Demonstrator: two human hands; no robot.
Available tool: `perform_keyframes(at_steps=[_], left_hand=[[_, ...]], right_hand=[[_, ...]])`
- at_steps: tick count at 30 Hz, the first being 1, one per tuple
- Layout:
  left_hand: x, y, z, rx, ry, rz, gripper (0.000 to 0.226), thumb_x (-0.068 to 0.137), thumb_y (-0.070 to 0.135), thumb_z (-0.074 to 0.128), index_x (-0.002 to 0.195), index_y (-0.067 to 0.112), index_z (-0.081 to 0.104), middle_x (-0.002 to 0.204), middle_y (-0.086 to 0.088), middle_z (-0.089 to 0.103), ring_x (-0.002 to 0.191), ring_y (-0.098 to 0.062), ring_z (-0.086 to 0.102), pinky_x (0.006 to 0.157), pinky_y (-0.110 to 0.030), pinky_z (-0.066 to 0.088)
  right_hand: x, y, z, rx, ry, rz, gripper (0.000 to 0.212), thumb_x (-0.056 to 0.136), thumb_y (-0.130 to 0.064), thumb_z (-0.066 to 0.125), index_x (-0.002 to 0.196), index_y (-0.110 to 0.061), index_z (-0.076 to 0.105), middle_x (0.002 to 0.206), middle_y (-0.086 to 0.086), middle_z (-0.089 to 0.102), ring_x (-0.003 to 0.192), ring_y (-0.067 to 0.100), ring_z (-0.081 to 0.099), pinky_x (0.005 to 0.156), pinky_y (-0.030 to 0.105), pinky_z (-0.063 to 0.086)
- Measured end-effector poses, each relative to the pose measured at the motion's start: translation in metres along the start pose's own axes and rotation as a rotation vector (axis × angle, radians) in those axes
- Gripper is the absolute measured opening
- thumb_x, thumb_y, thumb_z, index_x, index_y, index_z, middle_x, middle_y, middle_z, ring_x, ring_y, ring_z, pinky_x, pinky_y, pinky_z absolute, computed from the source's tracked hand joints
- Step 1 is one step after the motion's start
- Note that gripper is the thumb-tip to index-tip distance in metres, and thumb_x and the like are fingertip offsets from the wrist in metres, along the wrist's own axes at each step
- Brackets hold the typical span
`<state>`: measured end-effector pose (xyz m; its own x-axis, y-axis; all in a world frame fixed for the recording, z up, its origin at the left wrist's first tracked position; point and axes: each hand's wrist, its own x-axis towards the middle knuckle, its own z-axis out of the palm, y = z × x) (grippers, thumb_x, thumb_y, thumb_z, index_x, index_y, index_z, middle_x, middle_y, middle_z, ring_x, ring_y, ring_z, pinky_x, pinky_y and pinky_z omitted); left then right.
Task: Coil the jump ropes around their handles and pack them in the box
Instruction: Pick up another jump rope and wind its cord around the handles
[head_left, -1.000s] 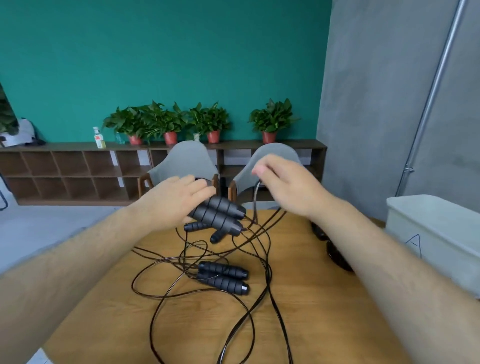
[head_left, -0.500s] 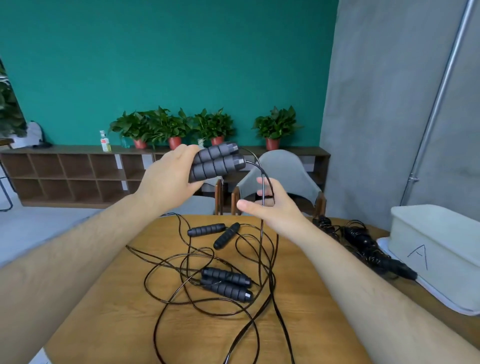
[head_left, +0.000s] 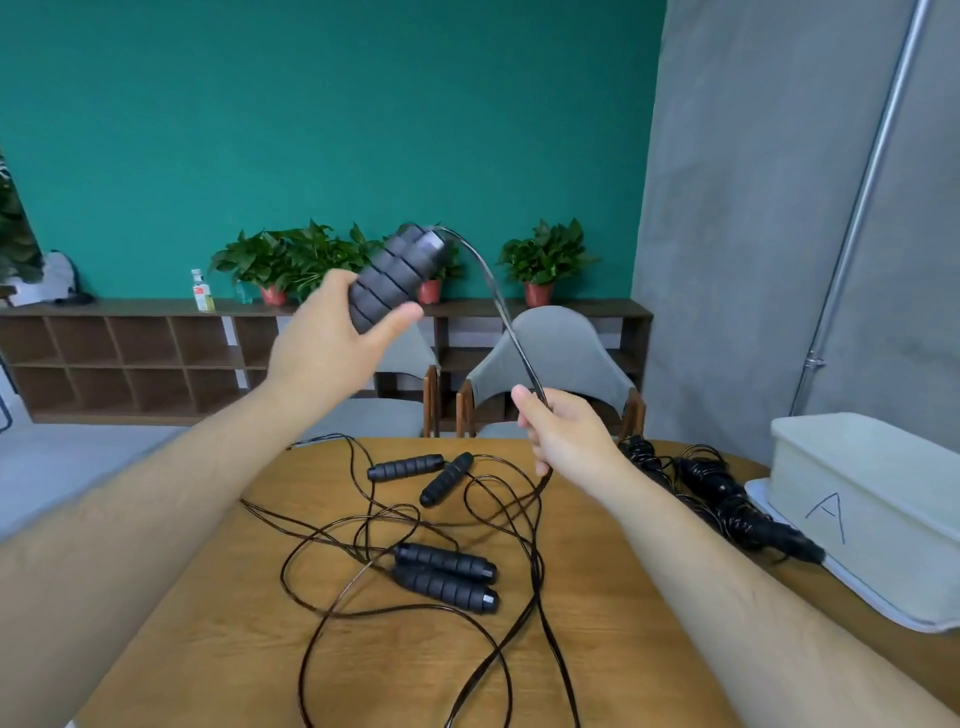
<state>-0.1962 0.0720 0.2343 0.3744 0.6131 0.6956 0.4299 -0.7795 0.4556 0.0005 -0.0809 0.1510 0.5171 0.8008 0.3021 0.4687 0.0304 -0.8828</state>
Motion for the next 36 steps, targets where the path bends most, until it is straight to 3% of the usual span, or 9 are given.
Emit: perform_keyframes(at_steps=[5, 9, 13, 16, 18, 20, 23, 30, 36], left_hand=[[0.016, 0.001, -0.010, -0.267, 0.129, -0.189, 0.054, 0.089, 0.067, 0.060, 0.110, 0.018, 0.052, 0.085, 0.006, 0.056, 0.071, -0.010, 0.051, 0.062, -0.029, 0.039], [0.007, 0.008, 0.007, -0.518, -0.033, -0.307, 0.047, 0.087, 0.058, 0.070, 0.113, 0.021, 0.056, 0.092, -0.002, 0.060, 0.073, -0.016, 0.056, 0.063, -0.034, 0.046], [-0.017, 0.033, 0.042, -0.625, -0.267, -0.314, 0.037, 0.087, 0.032, 0.078, 0.113, 0.019, 0.056, 0.083, 0.005, 0.062, 0.070, -0.012, 0.058, 0.057, -0.029, 0.048], [-0.030, 0.049, 0.066, -0.651, -0.390, -0.294, 0.046, 0.083, 0.032, 0.082, 0.116, 0.012, 0.058, 0.077, 0.003, 0.065, 0.060, -0.007, 0.058, 0.049, -0.027, 0.046], [-0.035, 0.055, 0.077, -0.694, -0.409, -0.309, 0.046, 0.081, 0.030, 0.083, 0.115, 0.011, 0.059, 0.075, -0.002, 0.063, 0.058, -0.009, 0.057, 0.047, -0.027, 0.043], [-0.039, 0.059, 0.083, -0.708, -0.365, -0.320, 0.046, 0.077, 0.030, 0.085, 0.113, 0.013, 0.061, 0.074, 0.000, 0.064, 0.062, -0.012, 0.059, 0.049, -0.027, 0.043], [-0.042, 0.067, 0.085, -0.765, -0.214, -0.304, 0.045, 0.078, 0.022, 0.084, 0.116, 0.010, 0.062, 0.087, -0.003, 0.072, 0.070, -0.010, 0.066, 0.055, -0.021, 0.051], [-0.034, 0.085, 0.077, -0.801, -0.100, -0.293, 0.009, 0.091, 0.014, 0.067, 0.097, 0.013, 0.061, 0.078, -0.008, 0.064, 0.053, -0.011, 0.055, 0.053, -0.031, 0.053], [0.020, 0.069, 0.018, -1.104, 0.181, -0.466, 0.009, 0.089, 0.009, 0.065, 0.097, 0.009, 0.061, 0.072, 0.000, 0.059, 0.049, -0.010, 0.050, 0.056, -0.030, 0.056]], right_hand=[[-0.007, 0.020, -0.011, -0.009, 0.066, 0.102, 0.041, 0.101, -0.044, 0.051, 0.071, -0.016, 0.048, 0.051, -0.008, 0.041, 0.049, 0.009, 0.051, 0.072, 0.034, 0.053], [0.003, 0.008, -0.006, 0.280, 0.030, 0.196, 0.026, 0.102, -0.015, 0.044, 0.077, -0.012, 0.052, 0.052, -0.007, 0.038, 0.048, 0.010, 0.031, 0.057, 0.028, 0.035], [0.003, -0.004, 0.005, 0.022, 0.022, -0.038, 0.035, 0.102, -0.024, 0.043, 0.077, -0.038, 0.062, 0.065, -0.020, 0.055, 0.065, 0.001, 0.047, 0.068, 0.021, 0.036], [-0.002, -0.015, 0.009, -0.177, 0.029, -0.210, 0.029, 0.109, -0.028, 0.035, 0.102, -0.021, 0.063, 0.097, -0.009, 0.064, 0.091, -0.001, 0.056, 0.075, 0.015, 0.040], [-0.001, -0.021, 0.008, -0.175, -0.002, -0.215, 0.026, 0.108, -0.020, 0.037, 0.103, -0.020, 0.062, 0.098, -0.006, 0.066, 0.092, 0.004, 0.060, 0.075, 0.017, 0.043], [0.002, -0.023, 0.002, -0.194, 0.012, -0.217, 0.024, 0.106, -0.013, 0.038, 0.096, -0.024, 0.058, 0.089, -0.013, 0.062, 0.080, 0.000, 0.056, 0.071, 0.020, 0.040], [0.003, -0.020, -0.005, -0.297, -0.017, -0.262, 0.025, 0.106, -0.015, 0.041, 0.116, -0.024, 0.062, 0.104, -0.017, 0.061, 0.086, -0.003, 0.053, 0.077, 0.017, 0.039], [-0.002, -0.011, 0.000, -0.254, 0.032, -0.336, 0.032, 0.107, -0.029, 0.044, 0.078, -0.028, 0.057, 0.067, -0.010, 0.056, 0.063, -0.002, 0.053, 0.058, 0.013, 0.039], [-0.001, 0.012, -0.015, -0.310, 0.037, -0.202, 0.030, 0.108, -0.034, 0.038, 0.088, -0.024, 0.058, 0.076, -0.008, 0.058, 0.077, 0.006, 0.057, 0.069, 0.022, 0.042]])
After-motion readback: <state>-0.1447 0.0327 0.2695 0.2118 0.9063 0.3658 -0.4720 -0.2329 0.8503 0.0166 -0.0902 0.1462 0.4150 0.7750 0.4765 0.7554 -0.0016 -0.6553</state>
